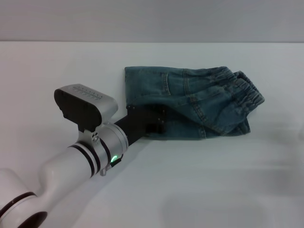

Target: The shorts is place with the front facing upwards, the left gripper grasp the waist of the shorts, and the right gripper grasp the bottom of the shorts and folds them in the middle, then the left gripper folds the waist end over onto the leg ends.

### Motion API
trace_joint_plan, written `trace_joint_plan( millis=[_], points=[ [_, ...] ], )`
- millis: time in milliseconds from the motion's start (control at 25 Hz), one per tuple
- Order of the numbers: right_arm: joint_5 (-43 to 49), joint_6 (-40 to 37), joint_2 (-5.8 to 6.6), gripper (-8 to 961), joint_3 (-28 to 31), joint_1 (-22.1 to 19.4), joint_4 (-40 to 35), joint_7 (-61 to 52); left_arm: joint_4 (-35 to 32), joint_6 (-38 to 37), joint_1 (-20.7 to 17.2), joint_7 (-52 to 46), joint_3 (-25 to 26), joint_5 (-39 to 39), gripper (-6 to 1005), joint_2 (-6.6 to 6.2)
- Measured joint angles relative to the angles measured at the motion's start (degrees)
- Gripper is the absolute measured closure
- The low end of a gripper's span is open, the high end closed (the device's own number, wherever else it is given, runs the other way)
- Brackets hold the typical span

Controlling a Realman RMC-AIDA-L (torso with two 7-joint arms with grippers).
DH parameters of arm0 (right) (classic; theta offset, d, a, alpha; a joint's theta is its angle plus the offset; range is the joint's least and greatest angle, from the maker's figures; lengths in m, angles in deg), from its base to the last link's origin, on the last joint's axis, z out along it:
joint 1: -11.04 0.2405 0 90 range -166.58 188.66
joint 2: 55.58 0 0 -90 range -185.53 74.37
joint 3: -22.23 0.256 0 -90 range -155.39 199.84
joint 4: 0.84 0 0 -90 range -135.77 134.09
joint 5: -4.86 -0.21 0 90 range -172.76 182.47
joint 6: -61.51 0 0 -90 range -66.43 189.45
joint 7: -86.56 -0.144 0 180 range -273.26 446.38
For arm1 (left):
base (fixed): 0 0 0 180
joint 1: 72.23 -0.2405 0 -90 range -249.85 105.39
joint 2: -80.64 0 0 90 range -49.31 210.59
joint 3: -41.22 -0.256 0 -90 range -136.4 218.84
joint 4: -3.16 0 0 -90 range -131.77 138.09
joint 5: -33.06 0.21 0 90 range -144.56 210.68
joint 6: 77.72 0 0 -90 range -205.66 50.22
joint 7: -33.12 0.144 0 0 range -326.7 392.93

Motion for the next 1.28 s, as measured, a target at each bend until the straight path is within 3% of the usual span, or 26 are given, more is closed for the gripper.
trace_joint_plan(
  millis=[480,520,560,600,680,800,880,920,960,1080,1160,1280],
  points=[
    [0.00,0.06,0.01,937,-0.08,0.07,-0.04,-0.27,-0.08,0.01,-0.08,-0.71,-0.60,0.06,1000,-0.13],
    [0.00,0.11,0.00,932,-0.09,0.12,-0.08,-0.28,0.81,-0.09,-1.41,-0.72,-1.06,0.12,1000,-0.23],
    [0.00,0.15,0.01,926,-0.09,0.18,-0.15,-0.29,8.33,-2.54,-9.24,2.69,-0.34,2.50,1000,-0.93],
    [0.00,0.16,0.00,921,-0.13,0.25,-0.21,-0.28,10.81,-3.05,-12.41,5.19,1.03,3.48,1000,-0.91],
    [0.00,0.15,-0.01,910,-0.50,0.40,-0.31,-0.12,10.81,-3.05,-12.41,5.19,1.03,3.48,999,-0.91],
    [0.01,-1.69,-0.06,894,-1.67,0.43,-0.91,3.02,12.99,-9.19,-19.40,15.21,6.83,3.33,999,0.00],
    [0.00,-6.87,-0.28,884,-2.17,0.63,-3.13,7.76,12.99,-9.19,-19.40,15.21,6.83,3.33,999,0.00],
    [-0.04,-10.82,-0.35,878,-2.23,0.87,-4.87,10.06,11.26,-13.39,-20.93,23.20,13.42,0.09,999,0.32],
    [-0.12,-14.39,-0.43,873,-2.25,1.17,-6.51,11.23,9.56,-13.42,-20.12,23.91,16.02,-2.43,999,-0.23],
    [-2.51,-24.79,-0.52,857,-1.95,2.46,-11.37,11.38,8.76,-13.42,-19.73,23.92,17.21,-3.07,999,-0.43],
    [-5.47,-28.05,-0.52,846,-2.13,3.26,-13.21,10.68,4.59,-14.40,-19.24,23.96,21.74,-3.46,999,-0.49],
    [-9.25,-29.33,-0.51,830,-2.30,4.43,-15.01,10.23,-0.05,-18.25,-18.32,23.91,22.16,-3.51,999,-0.12]
  ],
)
